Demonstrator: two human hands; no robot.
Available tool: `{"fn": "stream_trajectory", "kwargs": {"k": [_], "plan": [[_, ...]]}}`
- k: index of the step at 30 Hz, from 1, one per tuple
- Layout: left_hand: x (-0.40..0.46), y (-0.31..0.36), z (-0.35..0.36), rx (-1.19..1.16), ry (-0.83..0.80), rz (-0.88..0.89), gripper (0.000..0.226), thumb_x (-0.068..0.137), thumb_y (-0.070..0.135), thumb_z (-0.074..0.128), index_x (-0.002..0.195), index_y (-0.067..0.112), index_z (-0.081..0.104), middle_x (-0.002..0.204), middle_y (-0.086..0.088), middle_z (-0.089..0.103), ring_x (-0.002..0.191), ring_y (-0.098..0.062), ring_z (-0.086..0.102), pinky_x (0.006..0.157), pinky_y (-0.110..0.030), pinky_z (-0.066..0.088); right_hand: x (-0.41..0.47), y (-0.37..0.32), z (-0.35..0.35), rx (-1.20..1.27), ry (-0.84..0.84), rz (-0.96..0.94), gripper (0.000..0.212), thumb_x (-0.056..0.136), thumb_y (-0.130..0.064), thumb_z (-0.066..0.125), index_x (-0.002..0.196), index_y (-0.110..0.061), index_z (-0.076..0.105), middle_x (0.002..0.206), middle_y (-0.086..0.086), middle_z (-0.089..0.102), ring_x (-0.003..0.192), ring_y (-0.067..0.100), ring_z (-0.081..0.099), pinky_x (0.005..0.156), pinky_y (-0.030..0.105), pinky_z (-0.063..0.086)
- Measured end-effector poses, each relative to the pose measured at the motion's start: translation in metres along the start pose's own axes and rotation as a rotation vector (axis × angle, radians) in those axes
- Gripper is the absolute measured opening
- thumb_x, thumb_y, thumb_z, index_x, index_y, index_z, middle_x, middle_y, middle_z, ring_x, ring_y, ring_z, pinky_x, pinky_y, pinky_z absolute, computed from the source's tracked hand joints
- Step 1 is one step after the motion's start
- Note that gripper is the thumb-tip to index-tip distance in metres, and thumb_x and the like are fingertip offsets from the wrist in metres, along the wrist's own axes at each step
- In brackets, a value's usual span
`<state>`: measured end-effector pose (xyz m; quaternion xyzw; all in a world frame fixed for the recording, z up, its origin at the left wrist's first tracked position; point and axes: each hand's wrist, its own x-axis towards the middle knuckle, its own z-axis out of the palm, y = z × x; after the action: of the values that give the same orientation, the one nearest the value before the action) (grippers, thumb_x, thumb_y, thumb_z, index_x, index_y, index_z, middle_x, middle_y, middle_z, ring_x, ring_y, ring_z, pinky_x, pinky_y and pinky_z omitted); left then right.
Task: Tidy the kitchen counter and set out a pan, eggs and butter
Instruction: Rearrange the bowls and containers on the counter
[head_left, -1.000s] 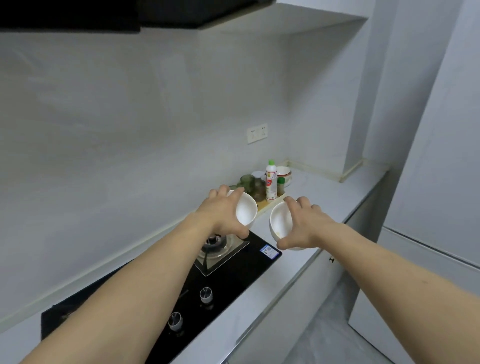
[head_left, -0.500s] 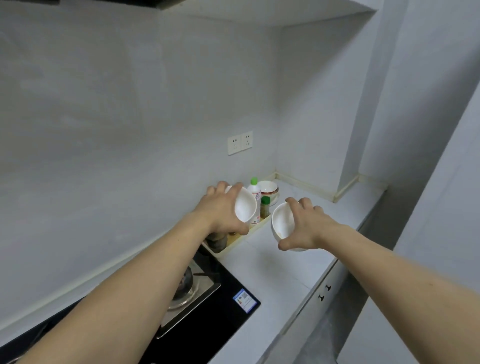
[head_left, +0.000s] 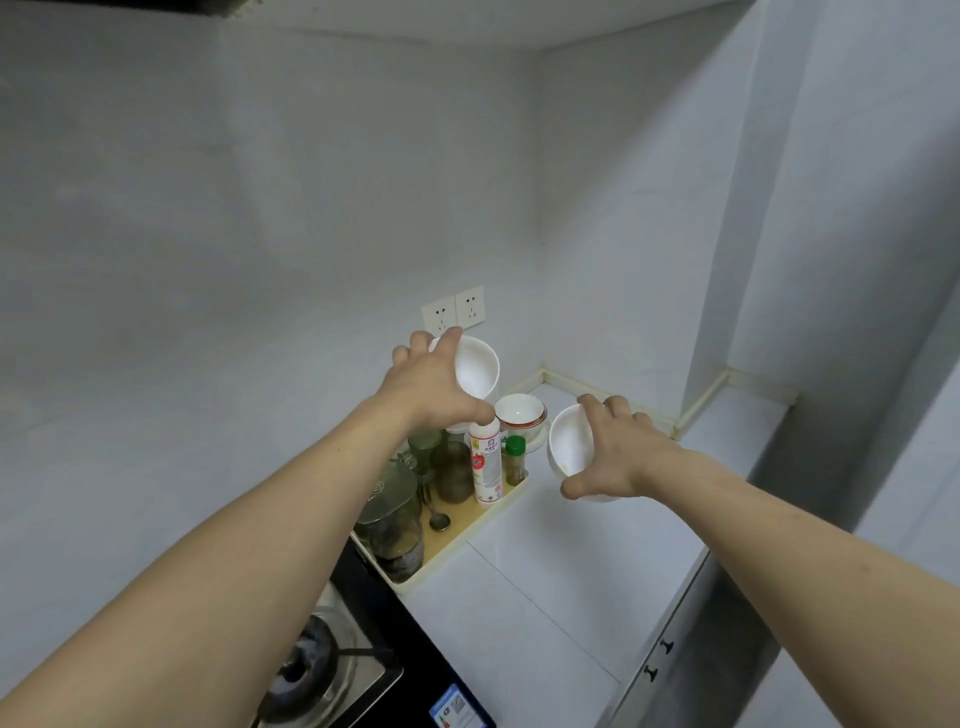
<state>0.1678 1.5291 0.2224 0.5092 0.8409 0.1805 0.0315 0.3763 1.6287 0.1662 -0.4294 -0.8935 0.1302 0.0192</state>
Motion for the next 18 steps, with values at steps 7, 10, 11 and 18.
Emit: {"fn": "stream_trajectory", "kwargs": {"k": [7, 10, 11, 18], "plan": [[0.082, 0.023, 0.024, -0.025, -0.013, -0.081, 0.110, 0.061, 0.045, 0.076, 0.150, 0.031, 0.012, 0.146, -0.005, 0.020, 0.133, -0.032, 0.021, 0.094, -0.040, 0.038, 0.086, 0.040, -0.002, 0.011, -0.044, -0.031, 0.113, 0.061, -0.056, 0.073, 0.149, -0.027, 0.007, 0.140, 0.002, 0.025, 0.124, 0.031, 0.034, 0.086, 0.038, 0.043], [0.128, 0.036, 0.041, -0.008, -0.045, -0.116, 0.110, 0.062, 0.046, 0.076, 0.151, 0.030, 0.012, 0.146, -0.007, 0.022, 0.133, -0.033, 0.022, 0.096, -0.042, 0.038, 0.131, 0.061, -0.004, 0.023, -0.057, -0.033, 0.113, 0.060, -0.056, 0.074, 0.148, -0.027, 0.008, 0.138, 0.002, 0.026, 0.122, 0.031, 0.034, 0.086, 0.038, 0.044], [0.142, 0.039, 0.048, 0.017, -0.051, -0.118, 0.110, 0.062, 0.048, 0.076, 0.151, 0.029, 0.013, 0.146, -0.008, 0.023, 0.133, -0.034, 0.023, 0.097, -0.042, 0.037, 0.143, 0.069, -0.004, 0.034, -0.058, -0.032, 0.113, 0.059, -0.056, 0.074, 0.147, -0.027, 0.009, 0.138, 0.002, 0.026, 0.122, 0.031, 0.034, 0.087, 0.039, 0.044], [0.238, 0.056, 0.118, 0.159, -0.171, -0.151, 0.109, 0.061, 0.056, 0.074, 0.149, 0.025, 0.019, 0.142, -0.012, 0.034, 0.130, -0.033, 0.026, 0.097, -0.039, 0.033, 0.220, 0.122, 0.022, 0.099, -0.057, -0.019, 0.113, 0.056, -0.057, 0.074, 0.145, -0.027, 0.011, 0.135, 0.001, 0.028, 0.117, 0.030, 0.037, 0.089, 0.039, 0.043]]}}
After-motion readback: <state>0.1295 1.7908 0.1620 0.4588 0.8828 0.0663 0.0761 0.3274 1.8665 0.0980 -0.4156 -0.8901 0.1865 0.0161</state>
